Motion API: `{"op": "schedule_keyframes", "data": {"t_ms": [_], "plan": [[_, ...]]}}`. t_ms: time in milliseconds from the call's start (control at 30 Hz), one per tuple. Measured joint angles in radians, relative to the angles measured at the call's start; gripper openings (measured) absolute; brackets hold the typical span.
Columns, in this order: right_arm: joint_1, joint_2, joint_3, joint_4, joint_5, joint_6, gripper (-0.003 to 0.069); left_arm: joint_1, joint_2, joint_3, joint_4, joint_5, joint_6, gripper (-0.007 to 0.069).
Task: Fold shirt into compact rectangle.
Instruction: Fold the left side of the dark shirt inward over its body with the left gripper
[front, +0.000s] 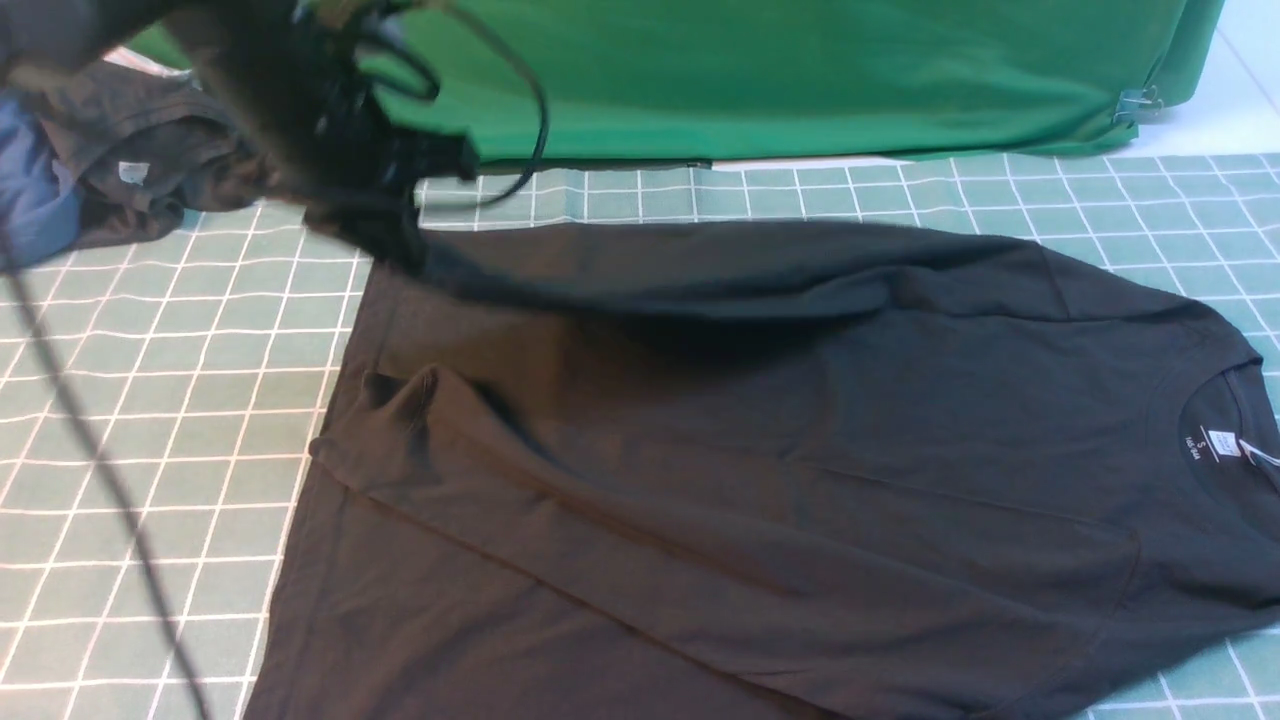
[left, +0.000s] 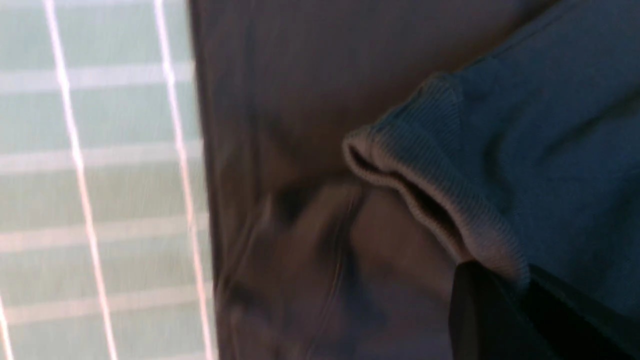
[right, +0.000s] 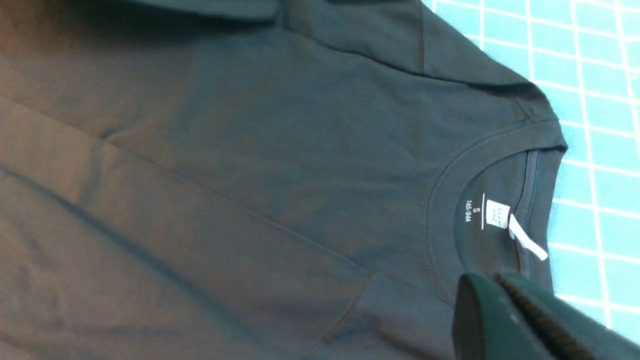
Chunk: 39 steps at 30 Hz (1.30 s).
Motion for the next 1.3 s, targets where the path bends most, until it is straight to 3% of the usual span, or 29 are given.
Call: {"op": "schedule_keyframes", "data": {"t_ms": [333,867,1000,1133,1300], "plan": [[0.0,0.0,0.0,-0.001,0.0,0.0,0.0022,-0.009,-0.277,0.423,0.0,-0.128,-0.044,0.0011],[0.0,0.0,0.0,0.0,0.015,0.0,0.0022,-0.009,-0.333,0.552,0.0,-0.119,-0.076,0.0015],[0.0,0.0,0.0,0.0,0.015,0.0,0.0022,-0.009,-0.331,0.552,0.0,-0.124,-0.071,0.0046],[0.0,0.001,0.0,0.002,0.013,0.002,0.0022,-0.009,-0.326,0.552,0.002,-0.124,-0.048,0.0185],[0.0,0.052,-0.011,0.003,0.017,0.008,0.0021,-0.009,-0.323,0.552,0.019,-0.124,-0.024,0.0425]]}}
